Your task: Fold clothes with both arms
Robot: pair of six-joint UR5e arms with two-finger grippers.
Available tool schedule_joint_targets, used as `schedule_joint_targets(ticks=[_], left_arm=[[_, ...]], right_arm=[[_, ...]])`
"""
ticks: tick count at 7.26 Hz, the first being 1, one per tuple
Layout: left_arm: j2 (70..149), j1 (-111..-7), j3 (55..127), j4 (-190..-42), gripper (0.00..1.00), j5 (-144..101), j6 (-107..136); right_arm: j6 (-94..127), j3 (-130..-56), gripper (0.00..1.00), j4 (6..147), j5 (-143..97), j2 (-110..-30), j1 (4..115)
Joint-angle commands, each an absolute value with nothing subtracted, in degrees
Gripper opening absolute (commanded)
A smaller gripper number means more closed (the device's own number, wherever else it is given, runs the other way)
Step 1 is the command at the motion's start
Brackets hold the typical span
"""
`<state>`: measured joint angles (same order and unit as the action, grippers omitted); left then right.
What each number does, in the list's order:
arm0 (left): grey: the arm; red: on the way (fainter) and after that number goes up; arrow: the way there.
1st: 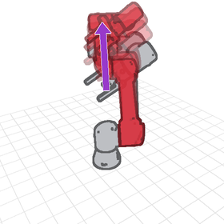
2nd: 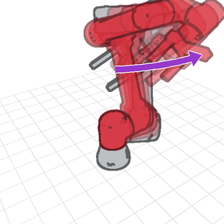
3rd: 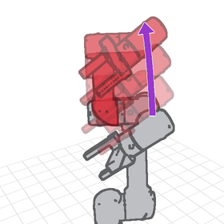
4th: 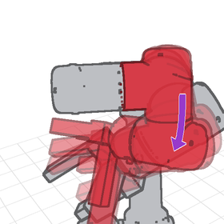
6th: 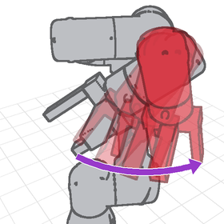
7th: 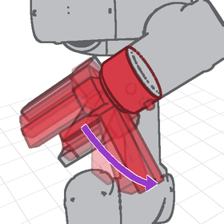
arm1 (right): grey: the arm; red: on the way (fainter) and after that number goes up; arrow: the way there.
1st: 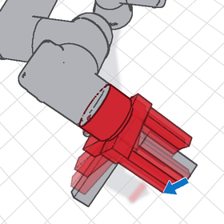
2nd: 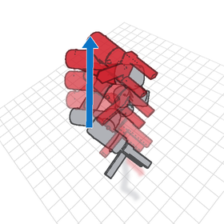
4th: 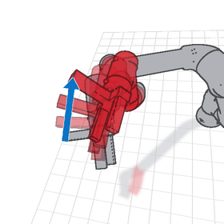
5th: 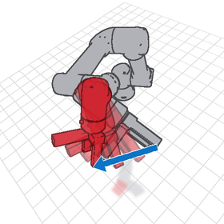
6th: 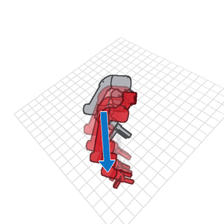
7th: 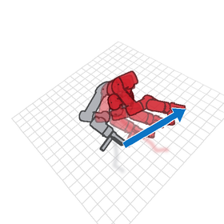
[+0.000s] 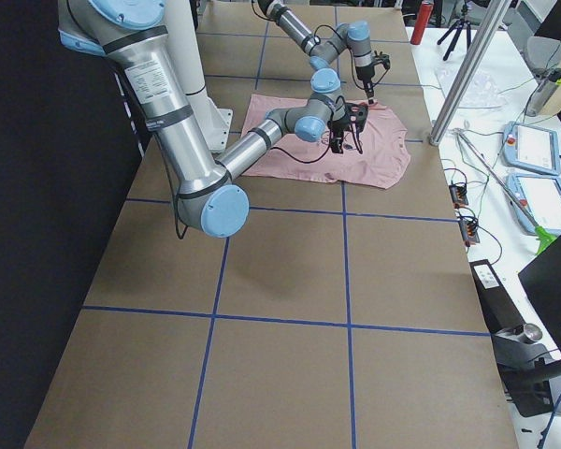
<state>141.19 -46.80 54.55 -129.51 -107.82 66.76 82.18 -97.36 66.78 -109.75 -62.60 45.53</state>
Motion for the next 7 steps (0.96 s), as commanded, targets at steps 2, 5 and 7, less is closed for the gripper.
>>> schedule_joint_targets(ticks=[2,5,7], left_arm=[[141.9,-45.5,54.2,-130.2,0.77,-107.4,67.3],[130.2,-44.0,76.6,-129.1,0.85,-108.0,71.7],[121.2,-43.9,88.3,-129.1,0.85,-113.2,73.7]], right_arm=[[81.9,-97.0,1.0,66.6,-109.7,-62.8,45.4],[84.4,-98.7,1.0,66.8,-109.9,-63.8,44.6],[94.9,-107.4,1.0,68.5,-109.3,-69.7,37.0]])
